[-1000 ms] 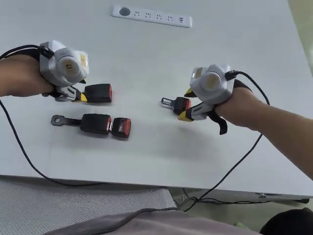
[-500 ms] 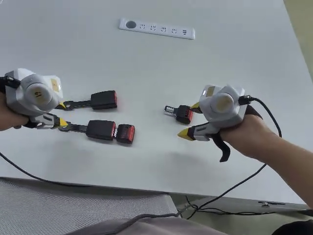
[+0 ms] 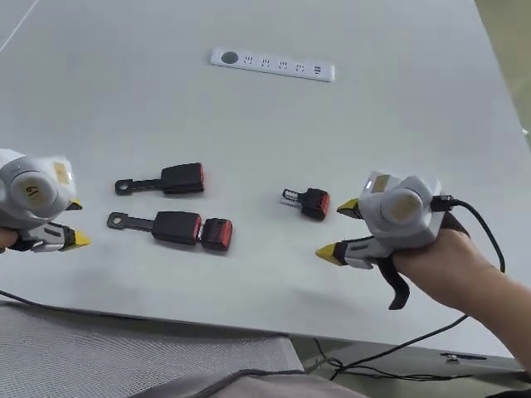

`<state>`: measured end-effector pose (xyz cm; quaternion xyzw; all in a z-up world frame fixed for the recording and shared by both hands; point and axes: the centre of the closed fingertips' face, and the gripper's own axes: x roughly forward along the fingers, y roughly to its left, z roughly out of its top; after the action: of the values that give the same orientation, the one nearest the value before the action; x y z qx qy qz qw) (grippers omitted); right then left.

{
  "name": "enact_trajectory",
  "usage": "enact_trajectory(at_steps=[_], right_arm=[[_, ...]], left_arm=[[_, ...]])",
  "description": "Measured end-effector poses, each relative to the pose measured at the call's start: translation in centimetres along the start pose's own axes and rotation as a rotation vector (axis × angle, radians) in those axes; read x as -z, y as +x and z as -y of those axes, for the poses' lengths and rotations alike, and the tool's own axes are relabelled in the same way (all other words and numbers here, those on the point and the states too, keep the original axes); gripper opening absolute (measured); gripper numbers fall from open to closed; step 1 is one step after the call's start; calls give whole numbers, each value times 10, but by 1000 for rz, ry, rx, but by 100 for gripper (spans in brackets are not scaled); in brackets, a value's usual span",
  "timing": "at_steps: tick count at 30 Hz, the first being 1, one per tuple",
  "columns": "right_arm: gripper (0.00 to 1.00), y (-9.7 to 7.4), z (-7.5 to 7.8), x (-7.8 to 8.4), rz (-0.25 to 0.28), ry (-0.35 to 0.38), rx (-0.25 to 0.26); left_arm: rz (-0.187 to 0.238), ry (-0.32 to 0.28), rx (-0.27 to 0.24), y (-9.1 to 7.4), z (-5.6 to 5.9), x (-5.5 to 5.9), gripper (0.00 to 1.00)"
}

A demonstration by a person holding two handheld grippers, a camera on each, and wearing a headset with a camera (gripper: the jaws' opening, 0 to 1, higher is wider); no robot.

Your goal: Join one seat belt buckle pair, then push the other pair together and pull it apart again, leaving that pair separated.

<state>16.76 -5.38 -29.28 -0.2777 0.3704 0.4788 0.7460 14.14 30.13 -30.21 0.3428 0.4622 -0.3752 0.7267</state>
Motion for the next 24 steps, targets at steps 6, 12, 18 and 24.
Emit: enact_trajectory(at_steps=[6, 12, 18, 24], right_arm=[[62, -14, -1, 5, 8, 35, 31], [75, -21, -1, 12, 12, 87, 51], [86, -26, 2, 16, 10, 110, 74], [95, -30, 5, 11, 22, 119, 103]], left_arm=[[15, -39, -24, -14, 1, 2, 42], [-2, -86, -51, -27, -1, 12, 60], [-1, -121, -103, -38, -7, 17, 76], [0, -134, -150, -42, -12, 20, 95]])
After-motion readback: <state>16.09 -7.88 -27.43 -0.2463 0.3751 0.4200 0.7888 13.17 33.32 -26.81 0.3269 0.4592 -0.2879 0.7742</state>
